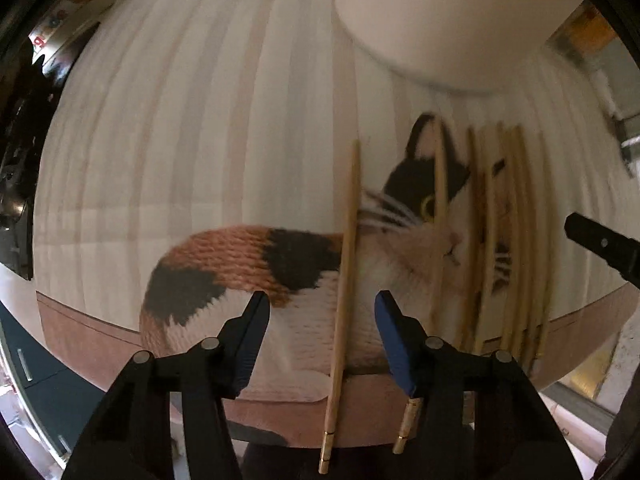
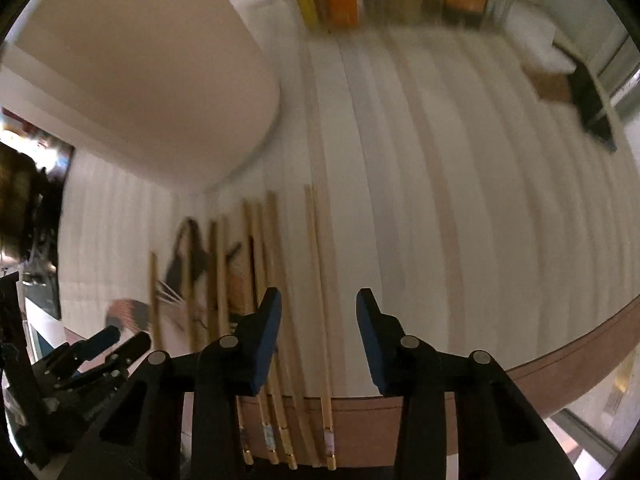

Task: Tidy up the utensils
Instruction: 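Grasp a chopstick with the left tool while the right tool grasps another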

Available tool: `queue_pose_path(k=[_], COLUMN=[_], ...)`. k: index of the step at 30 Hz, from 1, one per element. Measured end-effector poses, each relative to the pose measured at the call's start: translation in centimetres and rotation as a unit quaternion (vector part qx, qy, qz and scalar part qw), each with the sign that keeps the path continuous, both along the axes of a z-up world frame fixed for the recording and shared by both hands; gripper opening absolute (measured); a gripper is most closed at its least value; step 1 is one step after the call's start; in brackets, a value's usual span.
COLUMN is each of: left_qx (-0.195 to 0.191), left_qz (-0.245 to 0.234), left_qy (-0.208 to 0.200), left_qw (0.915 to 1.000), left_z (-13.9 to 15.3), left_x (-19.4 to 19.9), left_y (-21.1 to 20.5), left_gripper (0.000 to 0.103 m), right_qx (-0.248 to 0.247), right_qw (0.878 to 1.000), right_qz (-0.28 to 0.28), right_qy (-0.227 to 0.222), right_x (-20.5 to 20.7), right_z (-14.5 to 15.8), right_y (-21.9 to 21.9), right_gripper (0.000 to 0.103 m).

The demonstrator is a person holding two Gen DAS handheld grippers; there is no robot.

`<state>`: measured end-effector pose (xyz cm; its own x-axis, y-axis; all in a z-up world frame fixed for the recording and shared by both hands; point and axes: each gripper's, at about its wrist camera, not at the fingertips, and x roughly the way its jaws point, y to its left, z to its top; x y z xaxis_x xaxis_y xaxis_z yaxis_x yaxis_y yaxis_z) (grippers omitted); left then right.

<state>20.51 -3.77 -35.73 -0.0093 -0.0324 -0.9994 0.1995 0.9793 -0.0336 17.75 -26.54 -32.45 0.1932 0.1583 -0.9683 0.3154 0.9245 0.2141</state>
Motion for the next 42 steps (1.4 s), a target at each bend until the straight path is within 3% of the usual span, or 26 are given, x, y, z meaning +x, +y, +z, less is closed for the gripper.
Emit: queue_pose_path(k=[2, 4, 5, 7, 10, 13, 18, 23, 26, 32, 37, 42], left_qx=[-0.005, -0.003, 0.000, -0.004, -0.003, -0.010, -0.009, -0.004, -0.002, 0.002, 0.001, 0.019], left_qz=[0.011, 0.017, 0.019, 0.031, 0.048, 0.066, 0.051, 0.036, 0.031, 0.031, 0.033, 0.030], left_qy=[-0.008, -0.012, -0.013, -0.013, -0.014, -0.009, -0.003, 0.011, 0.013, 0.005, -0.004, -0.029], left_qw=[0.9999, 0.9998, 0.9997, 0.9994, 0.9988, 0.9978, 0.9987, 0.9993, 0.9994, 0.9995, 0.9995, 0.9989], left_z=[0.0, 0.0, 0.0, 0.0, -0.1, -0.2, -0.1, -0.4, 0.8, -0.3, -0.1, 0.7], left_x=[0.1, 0.2, 0.6, 1.4, 2.3, 3.5, 4.4, 4.9, 6.3, 6.1, 4.8, 3.5], left_y=[0.5, 0.8, 1.2, 1.8, 3.0, 4.9, 6.4, 4.8, 3.5, 1.5, 1.1, 1.3], left_gripper=[0.038, 0.009, 0.006, 0.005, 0.004, 0.004, 0.006, 0.007, 0.007, 0.005, 0.005, 0.004], right_qx=[-0.002, -0.011, -0.016, -0.038, -0.067, -0.084, -0.090, -0.074, -0.083, -0.093, -0.097, -0.099], right_qw=[1.000, 1.000, 0.999, 0.998, 0.996, 0.994, 0.992, 0.994, 0.992, 0.989, 0.989, 0.991], right_qz=[0.004, 0.016, 0.024, 0.038, 0.055, 0.059, 0.067, 0.043, 0.049, 0.065, 0.065, 0.050], right_qy=[0.008, 0.018, 0.025, 0.025, 0.035, 0.039, 0.055, 0.069, 0.086, 0.094, 0.088, 0.079], right_x=[0.1, 0.4, 0.5, 0.6, 0.4, -0.4, -2.5, -3.8, -3.1, -2.4, -1.1, -2.6], right_z=[-0.8, -1.8, -2.2, -2.4, -3.0, -3.4, -4.3, -5.3, -5.8, -6.6, -5.3, -3.9], right_y=[0.4, 0.8, 1.1, 1.7, 2.3, 2.3, 1.9, 0.0, -0.9, -0.3, 2.0, 1.8], right_gripper=[0.041, 0.041, 0.041, 0.035, 0.007, 0.007, 0.007, 0.008, 0.010, 0.011, 0.011, 0.007])
